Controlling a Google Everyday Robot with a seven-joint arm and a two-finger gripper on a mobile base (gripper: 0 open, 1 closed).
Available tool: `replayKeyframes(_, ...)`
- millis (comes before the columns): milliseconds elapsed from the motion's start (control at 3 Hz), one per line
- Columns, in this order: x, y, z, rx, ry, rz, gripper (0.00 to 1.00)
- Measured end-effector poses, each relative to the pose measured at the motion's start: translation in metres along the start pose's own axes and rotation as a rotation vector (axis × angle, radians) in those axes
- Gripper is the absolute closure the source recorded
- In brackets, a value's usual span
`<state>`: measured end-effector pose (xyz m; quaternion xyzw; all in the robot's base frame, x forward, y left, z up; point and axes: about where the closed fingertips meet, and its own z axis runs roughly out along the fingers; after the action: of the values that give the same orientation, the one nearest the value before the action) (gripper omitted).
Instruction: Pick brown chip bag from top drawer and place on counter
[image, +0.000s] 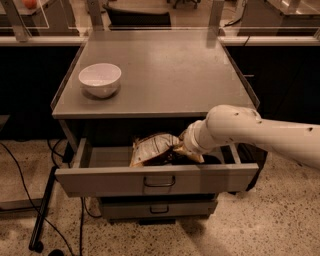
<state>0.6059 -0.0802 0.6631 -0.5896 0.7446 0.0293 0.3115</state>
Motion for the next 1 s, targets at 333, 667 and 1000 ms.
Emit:
replayKeyframes(333, 0.005, -0.005, -0.015, -0.014, 0.002, 0.031, 1.0)
replayKeyframes(667, 0.01, -0.012, -0.029, -0.03, -0.012, 0.084, 1.0)
replayKeyframes(1000, 0.015, -0.019, -0.043, -0.036, -0.021, 0.142, 1.0)
